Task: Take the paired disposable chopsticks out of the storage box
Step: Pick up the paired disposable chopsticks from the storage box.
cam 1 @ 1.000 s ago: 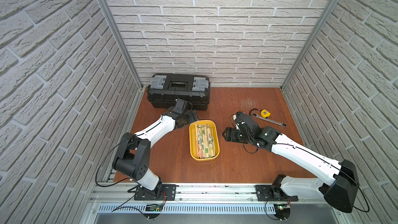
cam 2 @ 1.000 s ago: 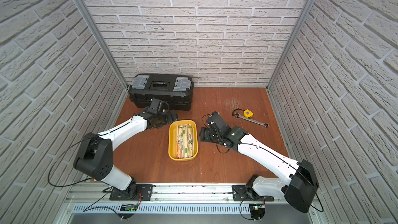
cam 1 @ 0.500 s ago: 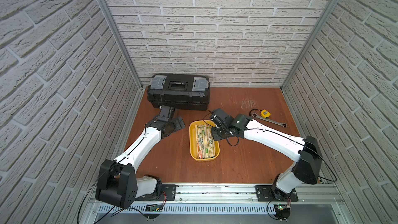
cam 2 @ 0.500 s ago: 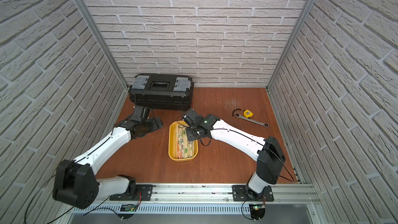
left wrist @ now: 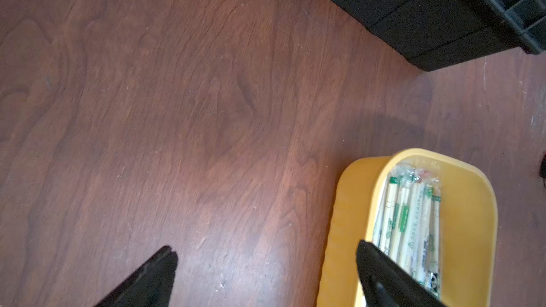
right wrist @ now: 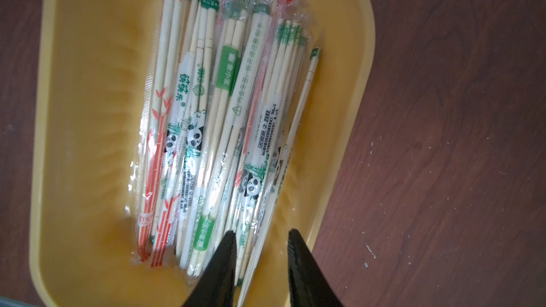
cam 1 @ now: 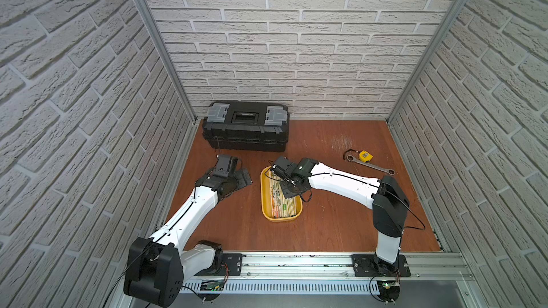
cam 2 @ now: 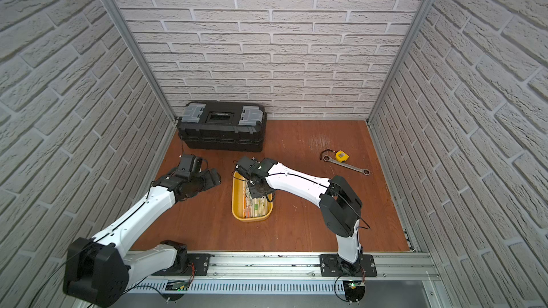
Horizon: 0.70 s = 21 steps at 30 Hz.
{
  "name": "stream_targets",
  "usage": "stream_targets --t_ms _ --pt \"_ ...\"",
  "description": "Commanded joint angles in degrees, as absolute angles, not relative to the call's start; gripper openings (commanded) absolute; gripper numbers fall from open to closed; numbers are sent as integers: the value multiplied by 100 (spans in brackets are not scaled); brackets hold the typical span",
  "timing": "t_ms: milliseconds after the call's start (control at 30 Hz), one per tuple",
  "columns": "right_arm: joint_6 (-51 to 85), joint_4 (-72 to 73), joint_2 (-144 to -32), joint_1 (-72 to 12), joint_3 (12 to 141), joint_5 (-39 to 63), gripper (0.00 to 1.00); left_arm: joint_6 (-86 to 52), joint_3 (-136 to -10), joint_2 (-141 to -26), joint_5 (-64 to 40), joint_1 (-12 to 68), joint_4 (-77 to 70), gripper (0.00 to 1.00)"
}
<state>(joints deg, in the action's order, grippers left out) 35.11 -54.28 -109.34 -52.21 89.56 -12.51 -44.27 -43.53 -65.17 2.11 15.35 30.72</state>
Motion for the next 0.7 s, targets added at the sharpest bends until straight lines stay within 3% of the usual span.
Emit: stream_targets --t_ms 0,667 --pt "3532 -5626 -11024 -5271 9118 -1483 31 -4342 -4301 -6411 185 1486 2993 98" --pt "3541 -5704 -11693 -5251 9239 -1638 26 -4336 -4307 -6399 49 1485 2935 98"
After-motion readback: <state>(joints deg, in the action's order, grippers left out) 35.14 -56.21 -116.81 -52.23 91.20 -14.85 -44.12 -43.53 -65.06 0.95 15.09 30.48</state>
